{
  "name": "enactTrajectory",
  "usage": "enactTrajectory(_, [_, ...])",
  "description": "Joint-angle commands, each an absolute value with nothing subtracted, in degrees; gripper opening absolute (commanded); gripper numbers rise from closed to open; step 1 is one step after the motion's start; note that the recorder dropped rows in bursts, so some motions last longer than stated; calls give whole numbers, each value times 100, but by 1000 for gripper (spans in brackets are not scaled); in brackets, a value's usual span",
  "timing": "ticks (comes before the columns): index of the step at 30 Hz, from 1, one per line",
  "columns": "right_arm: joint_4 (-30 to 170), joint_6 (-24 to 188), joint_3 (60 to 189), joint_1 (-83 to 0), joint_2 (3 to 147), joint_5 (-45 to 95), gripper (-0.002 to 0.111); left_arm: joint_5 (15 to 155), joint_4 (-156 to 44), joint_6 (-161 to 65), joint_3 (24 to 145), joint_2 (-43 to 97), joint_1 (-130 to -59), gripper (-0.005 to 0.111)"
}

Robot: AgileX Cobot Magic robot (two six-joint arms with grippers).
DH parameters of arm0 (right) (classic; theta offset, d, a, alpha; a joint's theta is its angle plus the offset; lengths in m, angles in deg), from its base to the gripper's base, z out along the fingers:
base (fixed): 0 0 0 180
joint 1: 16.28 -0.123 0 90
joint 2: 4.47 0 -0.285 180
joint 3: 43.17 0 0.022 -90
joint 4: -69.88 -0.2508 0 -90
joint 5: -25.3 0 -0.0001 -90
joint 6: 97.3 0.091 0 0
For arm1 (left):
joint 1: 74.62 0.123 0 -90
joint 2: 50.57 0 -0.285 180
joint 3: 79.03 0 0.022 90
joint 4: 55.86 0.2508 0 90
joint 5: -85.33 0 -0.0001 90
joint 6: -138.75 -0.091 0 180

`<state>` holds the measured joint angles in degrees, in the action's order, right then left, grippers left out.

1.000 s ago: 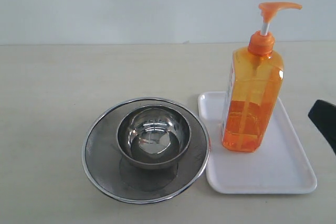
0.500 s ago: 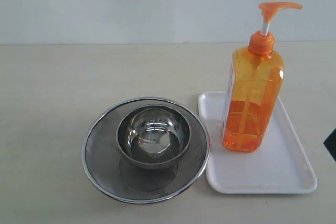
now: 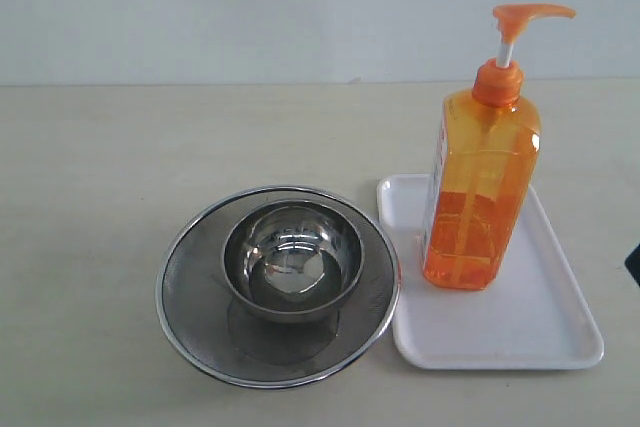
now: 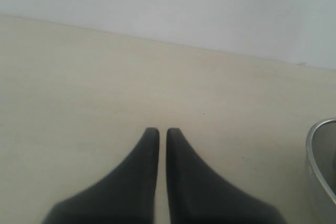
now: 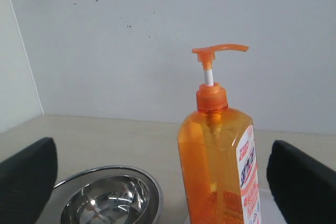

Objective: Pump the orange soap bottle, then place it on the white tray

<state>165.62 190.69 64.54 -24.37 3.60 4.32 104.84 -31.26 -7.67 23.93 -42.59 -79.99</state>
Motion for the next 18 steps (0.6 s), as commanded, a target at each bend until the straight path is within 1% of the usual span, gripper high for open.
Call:
enactTrajectory(1, [16586,19071,6425,-2423,331,469,101,10461,-3117,-790,2375,-4279,-7979,5])
enactTrajectory(5, [16982,19586,6401,-2423,331,531,101,10461,-3117,-790,2375,-4279,-7979,5])
enactTrajectory(14, [16982,19671,6075,-2423,331,1443,101,10461,-3117,-790,2375,-4279,-7979,5])
enactTrajectory(17, [16126,19347,6097,-2423,331,1909,101,10461,-3117,-790,2375,-4279,-7979,5])
enactTrajectory(18, [15087,18538,6097,-2423,331,2148,101,10461,-3117,-790,2375,-4279,-7979,5])
